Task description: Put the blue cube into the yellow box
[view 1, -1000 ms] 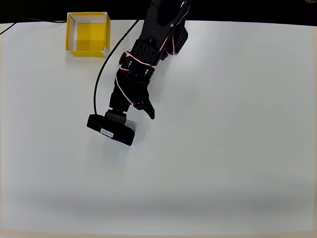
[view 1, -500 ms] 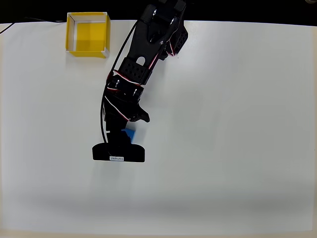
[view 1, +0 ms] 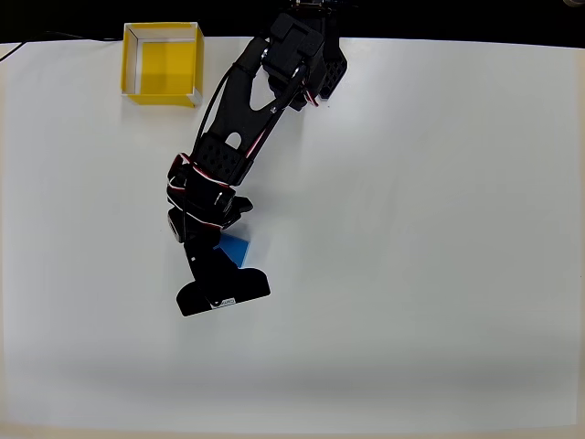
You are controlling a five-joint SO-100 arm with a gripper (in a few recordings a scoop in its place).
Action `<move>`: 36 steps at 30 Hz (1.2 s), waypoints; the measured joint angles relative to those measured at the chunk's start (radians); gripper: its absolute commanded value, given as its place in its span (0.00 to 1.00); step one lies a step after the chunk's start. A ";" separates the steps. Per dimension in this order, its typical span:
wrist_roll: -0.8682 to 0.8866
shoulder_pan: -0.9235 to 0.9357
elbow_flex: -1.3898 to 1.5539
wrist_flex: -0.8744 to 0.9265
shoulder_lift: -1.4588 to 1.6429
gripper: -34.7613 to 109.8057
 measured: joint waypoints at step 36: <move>0.106 -0.097 -0.272 -0.078 -0.367 0.57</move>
